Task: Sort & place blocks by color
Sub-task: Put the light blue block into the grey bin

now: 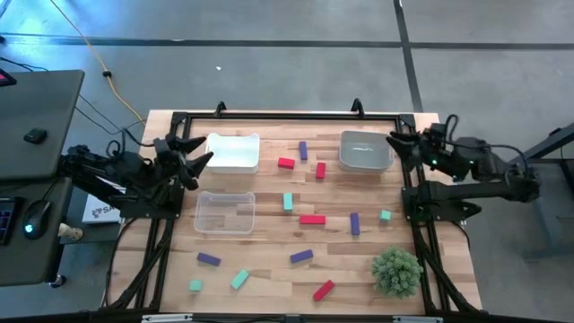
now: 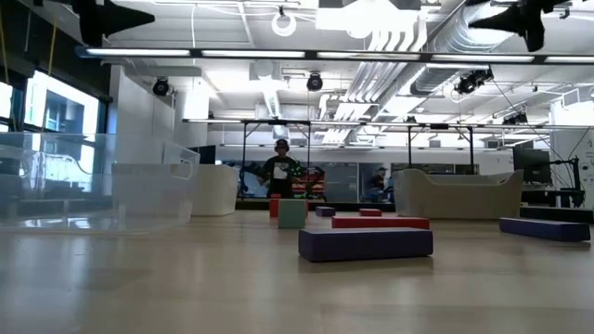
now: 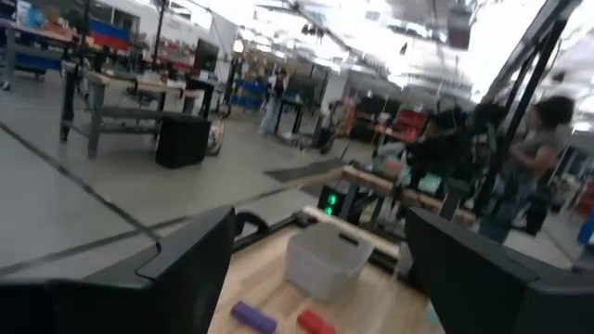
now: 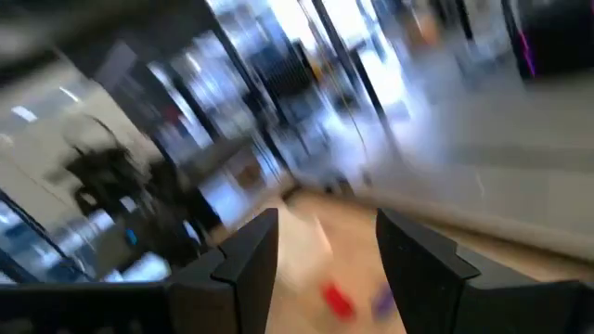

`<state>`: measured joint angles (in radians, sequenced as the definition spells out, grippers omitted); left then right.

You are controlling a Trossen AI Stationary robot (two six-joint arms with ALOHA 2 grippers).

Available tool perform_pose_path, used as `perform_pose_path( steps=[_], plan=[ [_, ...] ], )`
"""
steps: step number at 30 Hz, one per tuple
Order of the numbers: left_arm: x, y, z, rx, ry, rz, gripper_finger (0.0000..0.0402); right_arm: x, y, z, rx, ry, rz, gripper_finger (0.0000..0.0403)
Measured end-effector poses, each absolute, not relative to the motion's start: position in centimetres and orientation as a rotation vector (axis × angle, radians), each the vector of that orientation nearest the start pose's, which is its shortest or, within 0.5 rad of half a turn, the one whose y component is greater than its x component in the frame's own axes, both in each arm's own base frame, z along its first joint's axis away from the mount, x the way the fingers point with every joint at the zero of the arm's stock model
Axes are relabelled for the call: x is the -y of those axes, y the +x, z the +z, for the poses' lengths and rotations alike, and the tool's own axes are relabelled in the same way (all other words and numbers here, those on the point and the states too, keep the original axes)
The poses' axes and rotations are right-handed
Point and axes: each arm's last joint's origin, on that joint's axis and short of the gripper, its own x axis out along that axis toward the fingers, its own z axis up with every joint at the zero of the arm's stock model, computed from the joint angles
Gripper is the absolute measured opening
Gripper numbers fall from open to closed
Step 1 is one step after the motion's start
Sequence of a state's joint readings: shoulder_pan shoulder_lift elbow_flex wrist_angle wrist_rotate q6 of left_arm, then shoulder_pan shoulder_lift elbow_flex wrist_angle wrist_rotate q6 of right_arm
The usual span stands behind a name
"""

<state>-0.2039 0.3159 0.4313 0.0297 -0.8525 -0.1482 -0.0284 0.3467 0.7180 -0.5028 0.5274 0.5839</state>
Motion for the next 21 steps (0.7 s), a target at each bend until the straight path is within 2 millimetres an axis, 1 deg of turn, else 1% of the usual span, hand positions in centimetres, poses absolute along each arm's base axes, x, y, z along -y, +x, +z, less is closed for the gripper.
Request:
perform_pose_path(
  steps=[7,9,14,21],
  plan=[
    [-0.1,10.2,27.1,0.055,-0.224,0.648,0.0305,1.3,9.1,32.4,-0.44,0.854,-0.675,0.0174],
    [-0.1,10.4,27.0,0.041,-0.223,0.65,0.0305,1.1,9.8,32.2,-0.568,0.916,-0.683,0.0174],
    [0.0,10.6,26.9,0.03,-0.218,0.651,0.0305,0.6,11.4,31.7,-0.848,0.946,-0.633,0.0174],
    [0.0,10.6,26.9,0.031,-0.219,0.651,0.0305,0.1,13.3,30.7,-1.068,0.925,-0.513,0.0174]
  ],
)
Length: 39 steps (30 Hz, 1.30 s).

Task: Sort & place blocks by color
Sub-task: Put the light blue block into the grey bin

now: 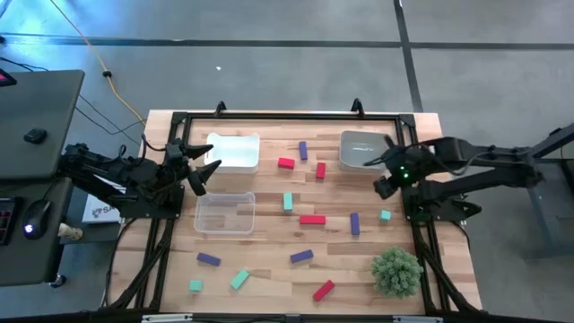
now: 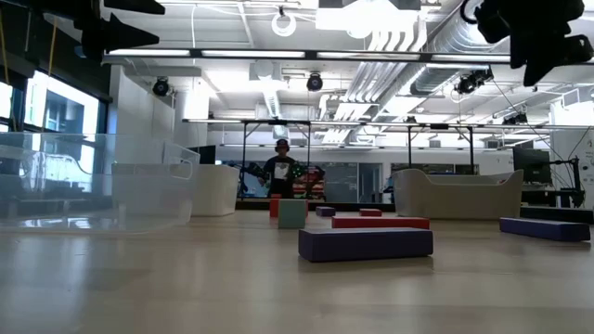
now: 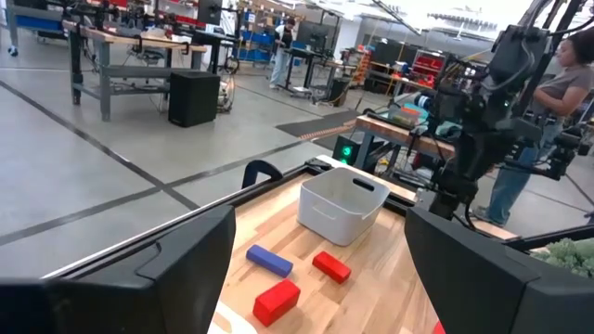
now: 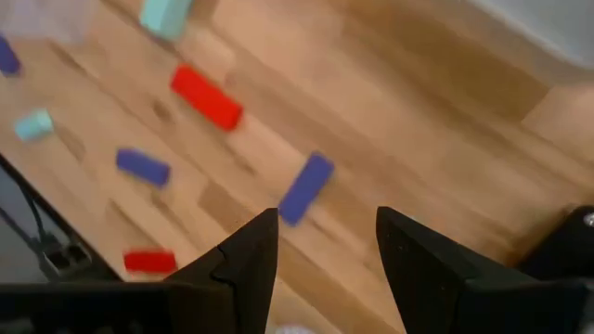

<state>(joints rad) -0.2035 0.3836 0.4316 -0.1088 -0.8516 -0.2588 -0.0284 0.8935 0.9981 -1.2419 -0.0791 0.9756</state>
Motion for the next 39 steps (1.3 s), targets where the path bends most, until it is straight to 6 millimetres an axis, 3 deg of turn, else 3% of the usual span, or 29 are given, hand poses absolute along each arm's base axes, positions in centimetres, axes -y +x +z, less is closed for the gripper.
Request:
perform_pose_path(
  steps=[13,24,39],
  plan=[
    [0.0,10.6,26.9,0.031,-0.219,0.651,0.0305,-0.2,17.0,28.1,-1.349,0.79,-0.346,0.0192],
    [-0.1,10.6,26.9,0.033,-0.217,0.669,0.0305,-0.2,19.8,24.1,-1.684,0.715,-0.401,0.0216],
    [-0.1,10.5,26.9,0.035,-0.217,0.678,0.0305,-1.4,22.4,19.6,-1.938,0.569,-0.362,0.0216]
  ],
)
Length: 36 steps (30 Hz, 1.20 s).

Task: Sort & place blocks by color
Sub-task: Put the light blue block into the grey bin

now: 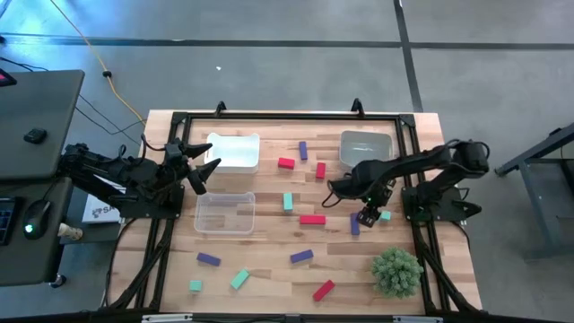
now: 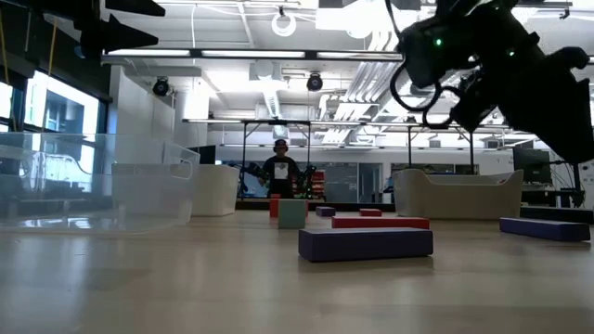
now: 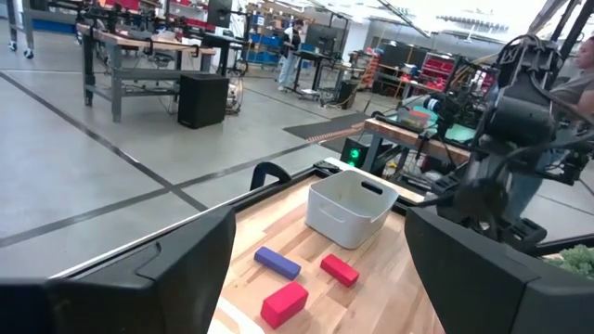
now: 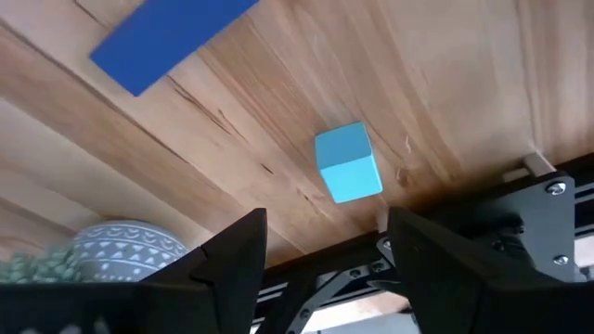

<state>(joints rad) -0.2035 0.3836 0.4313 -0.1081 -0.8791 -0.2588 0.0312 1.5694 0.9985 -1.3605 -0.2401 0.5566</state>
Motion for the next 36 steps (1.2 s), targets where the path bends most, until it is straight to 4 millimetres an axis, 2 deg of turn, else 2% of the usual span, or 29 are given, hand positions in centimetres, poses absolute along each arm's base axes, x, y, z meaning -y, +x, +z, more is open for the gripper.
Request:
perform_pose_path(
  steps=[7,13,24,31,36],
  plan=[
    [-0.1,10.5,26.9,0.035,-0.217,0.678,0.0305,-1.5,23.1,17.7,-2.024,0.549,-0.394,0.0216],
    [-0.1,10.5,26.9,0.032,-0.21,0.677,0.0305,-1.5,23.6,16.4,-2.094,0.479,-0.291,0.0216],
    [-0.1,10.5,26.9,0.029,-0.199,0.677,0.0305,-1.6,23.7,15.9,-2.119,0.415,-0.133,0.0216],
    [-0.1,10.5,26.9,0.028,-0.199,0.677,0.0305,-1.6,23.7,15.8,-2.11,0.416,-0.15,0.0216],
    [-0.1,10.5,26.9,0.026,-0.191,0.678,0.0305,-1.5,22.4,14.8,-2.168,0.431,-0.191,0.0216]
  ],
)
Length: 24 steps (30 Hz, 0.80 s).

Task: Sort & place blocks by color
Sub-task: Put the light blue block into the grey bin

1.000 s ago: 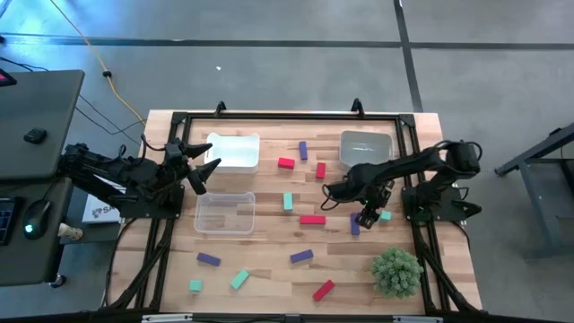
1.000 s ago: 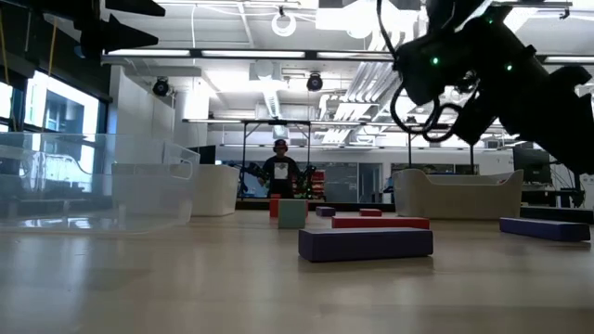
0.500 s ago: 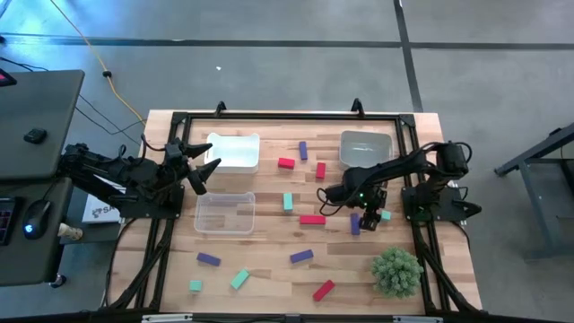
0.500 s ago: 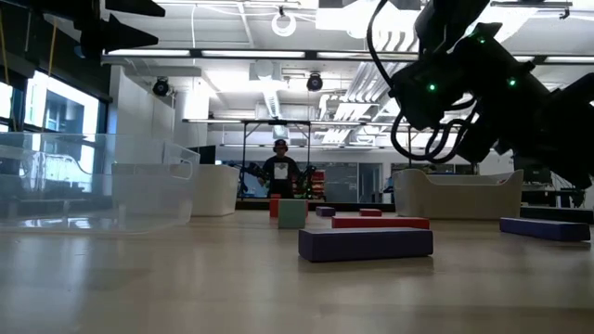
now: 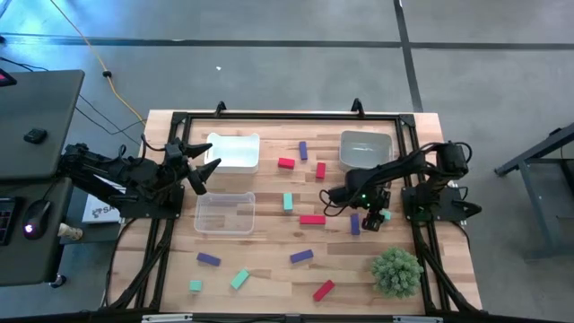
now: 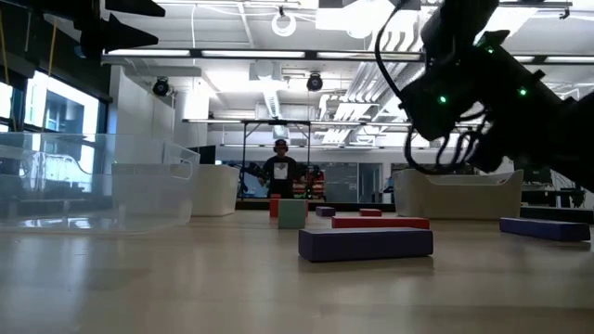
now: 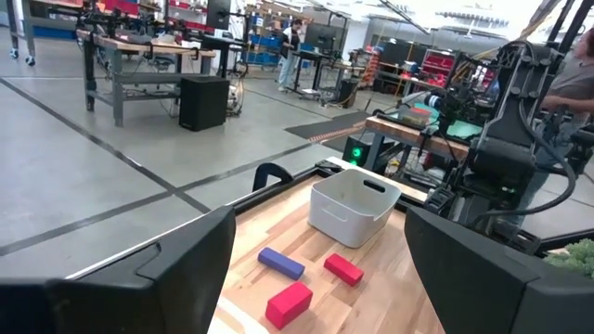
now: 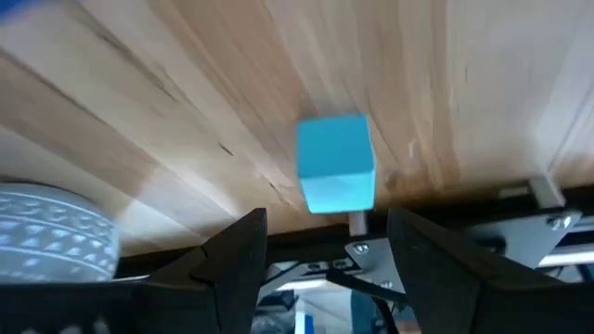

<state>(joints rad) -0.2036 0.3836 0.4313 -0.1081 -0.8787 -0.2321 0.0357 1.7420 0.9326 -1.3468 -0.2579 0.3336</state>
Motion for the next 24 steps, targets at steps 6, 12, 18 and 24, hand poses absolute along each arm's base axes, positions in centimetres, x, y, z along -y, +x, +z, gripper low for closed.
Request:
perform_pose_path(
  steps=[6,12,18,24],
  plan=[
    [-0.09,10.55,26.87,0.026,-0.191,0.677,0.0305,-1.5,21.9,14.15,-2.174,0.435,-0.223,0.0216],
    [-0.1,10.54,26.87,0.026,-0.192,0.677,0.0305,-1.44,22.44,13.79,-2.107,0.404,-0.211,0.0216],
    [-0.09,10.55,26.86,0.025,-0.191,0.677,0.0305,-1.42,22.54,13.73,-2.094,0.403,-0.223,0.0216],
    [-0.09,10.55,26.86,0.025,-0.191,0.677,0.0305,-1.41,22.66,13.66,-2.078,0.398,-0.222,0.0216]
  ],
)
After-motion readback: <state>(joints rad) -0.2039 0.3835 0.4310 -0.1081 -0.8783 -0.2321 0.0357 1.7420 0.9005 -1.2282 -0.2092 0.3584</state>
